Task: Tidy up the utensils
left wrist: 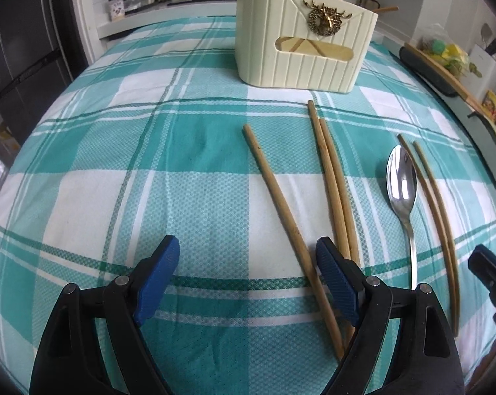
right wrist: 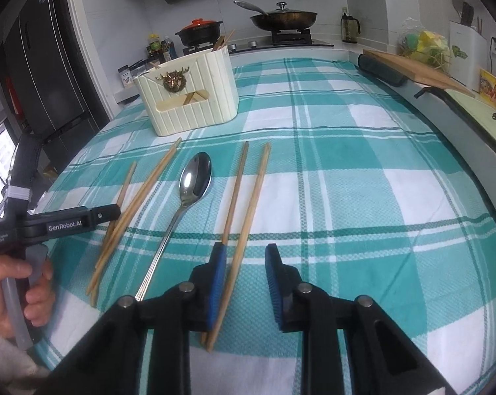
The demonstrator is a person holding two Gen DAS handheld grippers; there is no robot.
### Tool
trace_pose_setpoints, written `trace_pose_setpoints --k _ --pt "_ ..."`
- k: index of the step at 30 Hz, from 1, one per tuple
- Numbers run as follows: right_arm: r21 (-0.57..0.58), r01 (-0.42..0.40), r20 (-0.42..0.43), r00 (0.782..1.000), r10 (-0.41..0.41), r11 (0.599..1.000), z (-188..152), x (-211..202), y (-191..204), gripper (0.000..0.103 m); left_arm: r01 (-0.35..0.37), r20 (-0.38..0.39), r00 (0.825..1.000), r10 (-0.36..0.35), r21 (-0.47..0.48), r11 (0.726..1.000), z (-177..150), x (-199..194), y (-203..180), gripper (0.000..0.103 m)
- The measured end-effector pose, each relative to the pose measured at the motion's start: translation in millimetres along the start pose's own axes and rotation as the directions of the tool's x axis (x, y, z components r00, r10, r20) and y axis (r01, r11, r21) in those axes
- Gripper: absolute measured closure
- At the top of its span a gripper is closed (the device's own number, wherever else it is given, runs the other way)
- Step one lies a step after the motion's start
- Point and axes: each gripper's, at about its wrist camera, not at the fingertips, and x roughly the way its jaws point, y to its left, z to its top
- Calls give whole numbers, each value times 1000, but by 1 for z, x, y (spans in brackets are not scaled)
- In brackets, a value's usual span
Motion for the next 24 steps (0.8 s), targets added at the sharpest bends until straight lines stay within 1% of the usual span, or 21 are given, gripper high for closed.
trace_pose_setpoints --k 3,6,8,9,14,16,18,20,22,24 --pt "-16 -1 -43 999 1 1000 6 19 5 82 -24 3 1000 24 34 999 -5 -1 -4 16" --pt "-37 27 -93 995 -31 999 5 33 8 86 -33 3 999 33 59 998 -8 -3 -2 11" --pt "-75 54 -82 995 -60 996 4 32 11 91 -35 1 999 35 66 997 -11 -4 3 10" --pt "-88 66 -79 994 -73 994 3 31 11 92 -36 -1 999 36 67 997 -12 -5 7 10" --pt "-72 134 -77 987 -140 988 0 24 -2 95 -57 2 998 57 77 995 -20 -12 24 10" --pt "-54 159 -78 984 -162 986 -1 19 -10 95 -59 2 998 59 76 995 -23 -15 30 10" --pt "-45 179 -78 980 -182 983 -5 15 -15 95 -39 -2 999 39 71 997 -27 -16 34 10" --pt "-39 177 -75 981 -180 983 -7 12 -18 93 -12 1 1000 12 79 997 -30 -17 36 10" --pt "-28 155 -67 985 -156 988 -8 10 -20 89 -7 13 1000 5 95 995 -33 -18 35 9" --pt "-40 147 -62 987 -149 988 -9 11 -20 88 -2 14 1000 0 91 996 -34 -17 36 5"
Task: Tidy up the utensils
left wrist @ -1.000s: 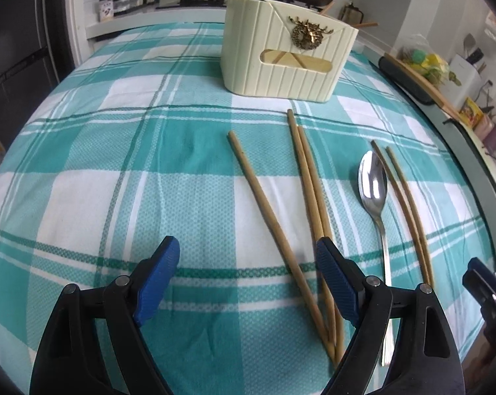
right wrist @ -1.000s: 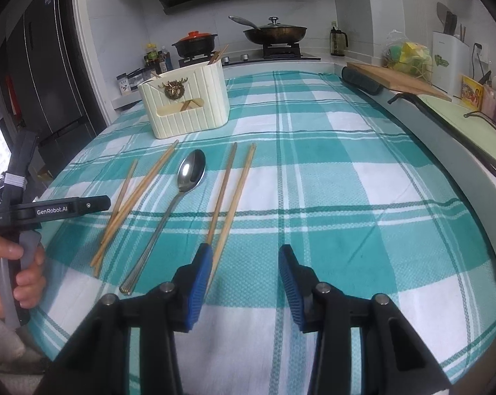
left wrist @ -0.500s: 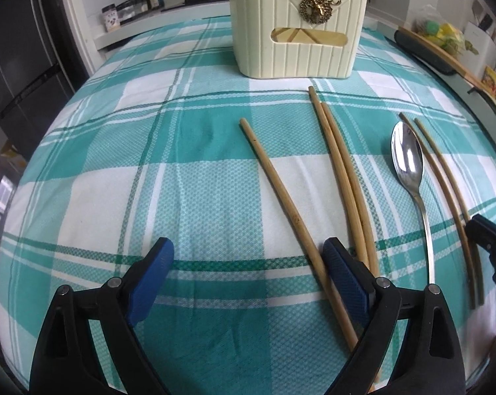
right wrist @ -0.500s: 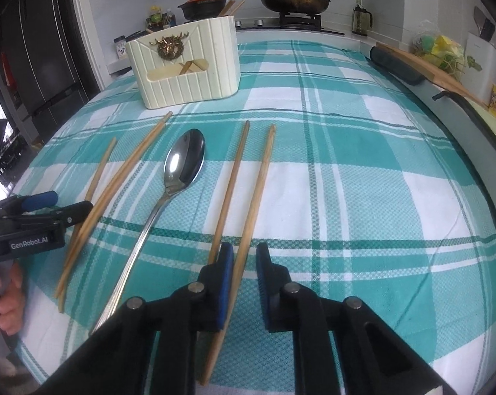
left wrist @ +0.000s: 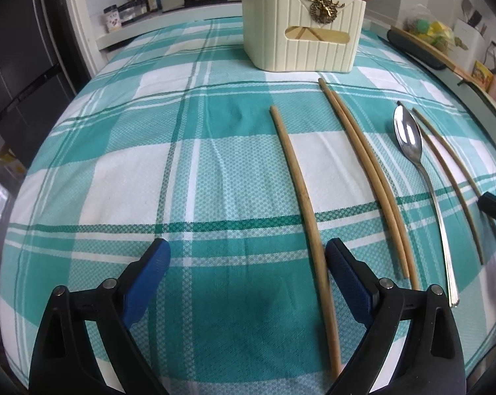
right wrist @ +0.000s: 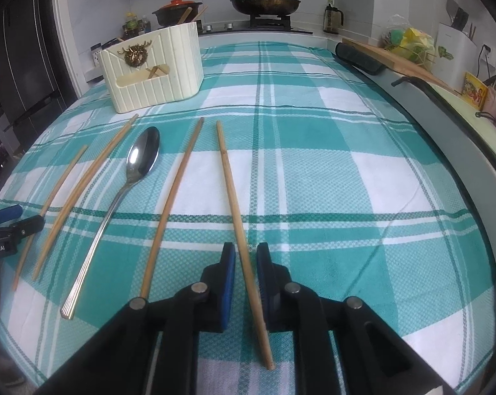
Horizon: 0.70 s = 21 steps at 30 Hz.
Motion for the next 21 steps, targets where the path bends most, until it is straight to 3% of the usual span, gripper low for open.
trace_pose_setpoints --k 4,21 --pt "-68 -23 5 1000 24 997 -1 1 8 71 -1 -3 1000 0 -16 1000 0 3 3 1" --pt "-90 -17 37 999 20 996 -3 2 10 68 -3 6 1000 4 -18 1000 -1 3 3 0"
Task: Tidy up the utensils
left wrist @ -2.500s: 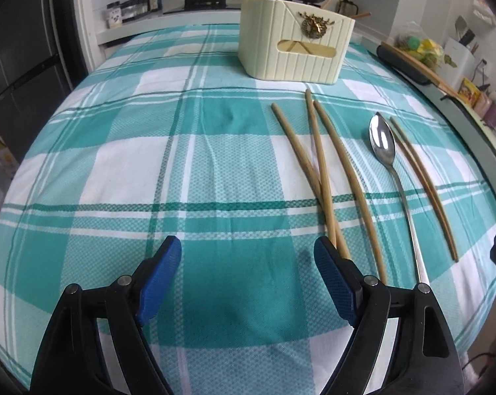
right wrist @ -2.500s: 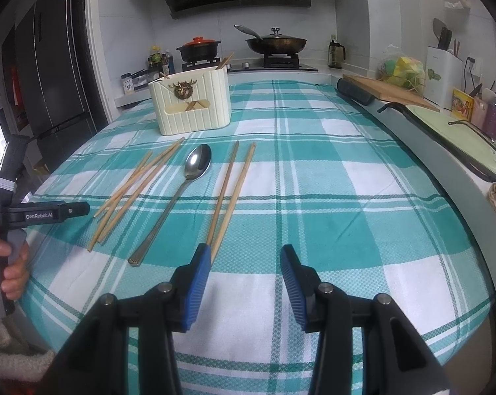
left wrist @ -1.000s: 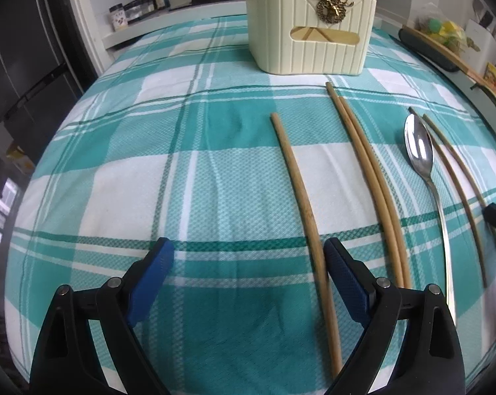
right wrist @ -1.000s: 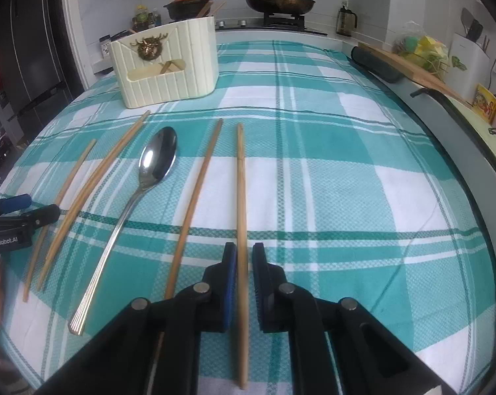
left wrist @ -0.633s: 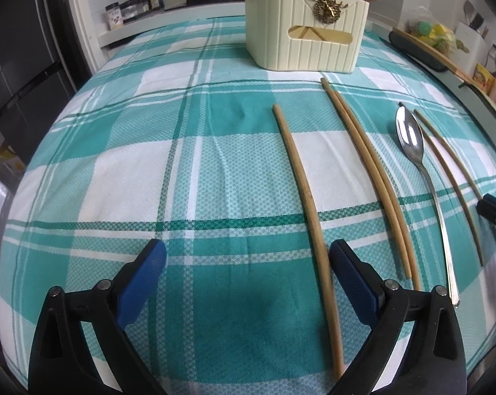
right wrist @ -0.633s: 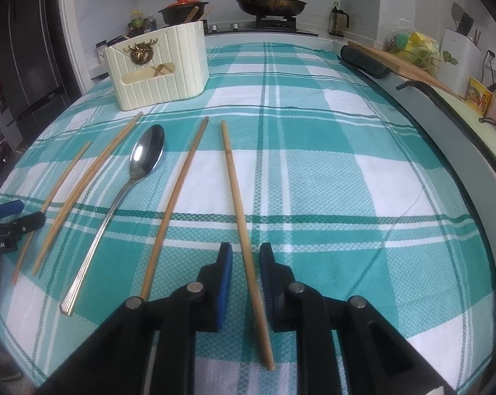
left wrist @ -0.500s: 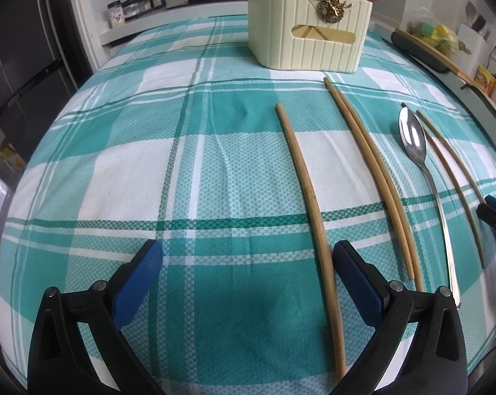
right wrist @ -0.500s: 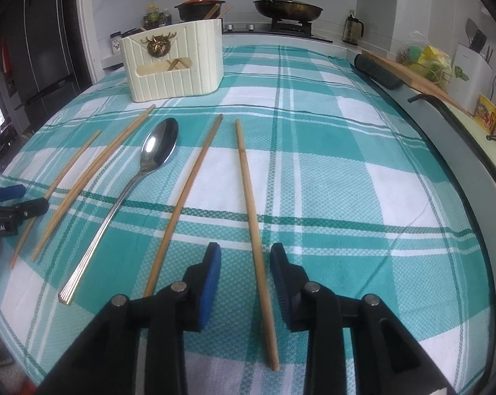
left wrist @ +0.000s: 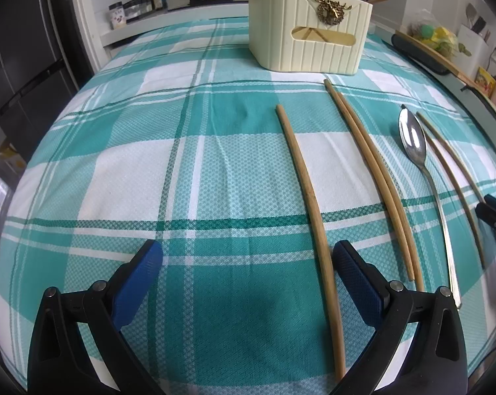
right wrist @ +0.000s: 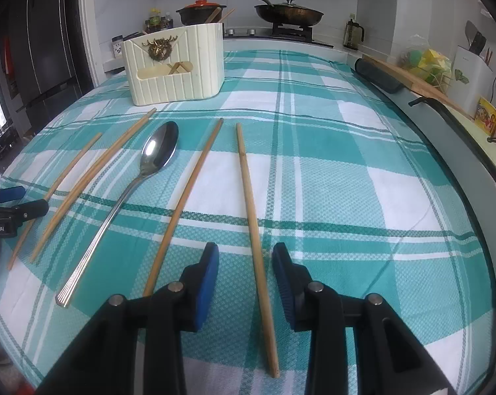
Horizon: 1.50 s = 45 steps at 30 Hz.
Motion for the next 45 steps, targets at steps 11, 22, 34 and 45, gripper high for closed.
trace_pose_setpoints --k 11,22,34,45 --pt "-22 28 -9 1000 -28 999 8 6 2 57 -34 11 999 34 -49 998 13 8 3 0" --pt "-113 3 -98 995 -14 994 26 18 0 48 35 -19 999 -34 39 999 25 17 5 0" --pt "-191 -150 -173 978 117 970 90 73 1 52 113 -83 991 -102 132 985 82 51 -14 15" --pt "-77 -162 -166 975 148 984 137 101 -1 97 152 -37 988 -149 110 982 104 41 -20 98"
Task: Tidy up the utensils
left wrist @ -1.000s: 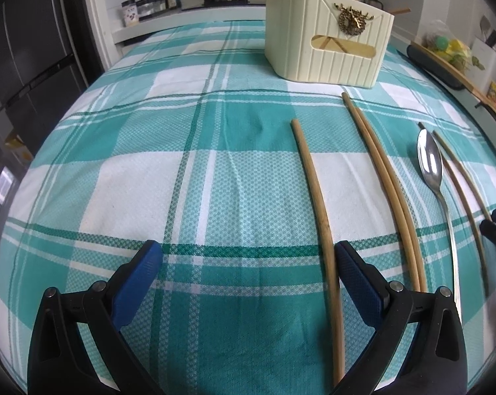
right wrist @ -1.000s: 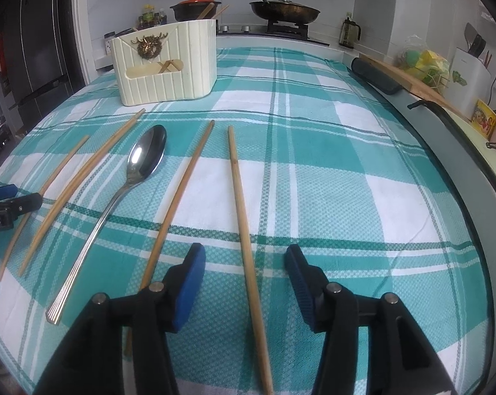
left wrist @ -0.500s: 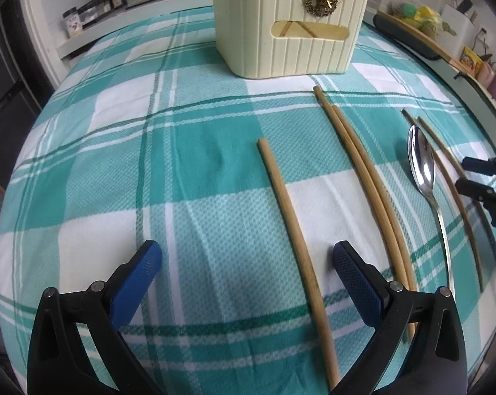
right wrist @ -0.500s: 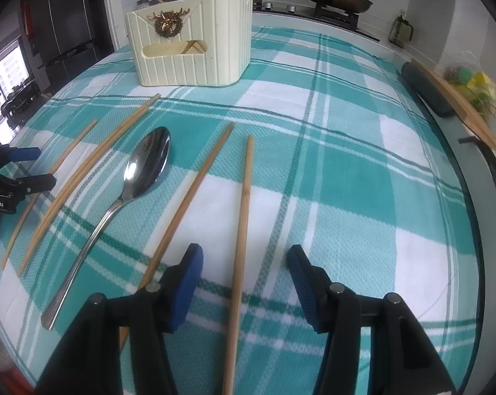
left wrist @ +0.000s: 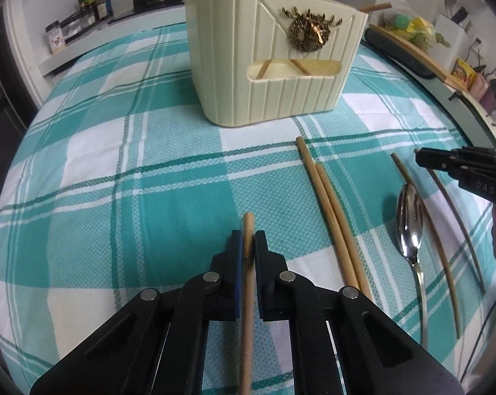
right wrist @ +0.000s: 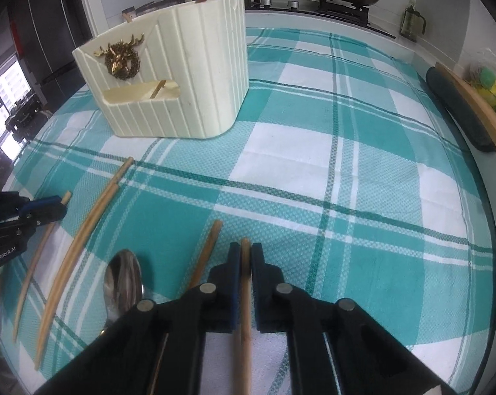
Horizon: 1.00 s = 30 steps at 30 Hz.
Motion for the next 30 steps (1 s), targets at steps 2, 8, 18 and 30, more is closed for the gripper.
trace_pose_setpoints --k 2,8,18,30 --pt "35 -15 43 999 13 999 -1 -17 -3 97 7 44 999 -7 -8 1000 1 -20 2 98" --pt "49 -50 211 977 38 998 -1 -102 0 97 67 211 976 -60 -27 997 8 -107 5 98" --pt "3 -88 455 887 77 996 -15 -231 25 97 148 400 908 -126 -24 989 -1 -211 5 98" --pt "-23 -66 544 836 68 998 -26 -270 40 97 125 162 979 -121 -16 992 9 -141 10 46"
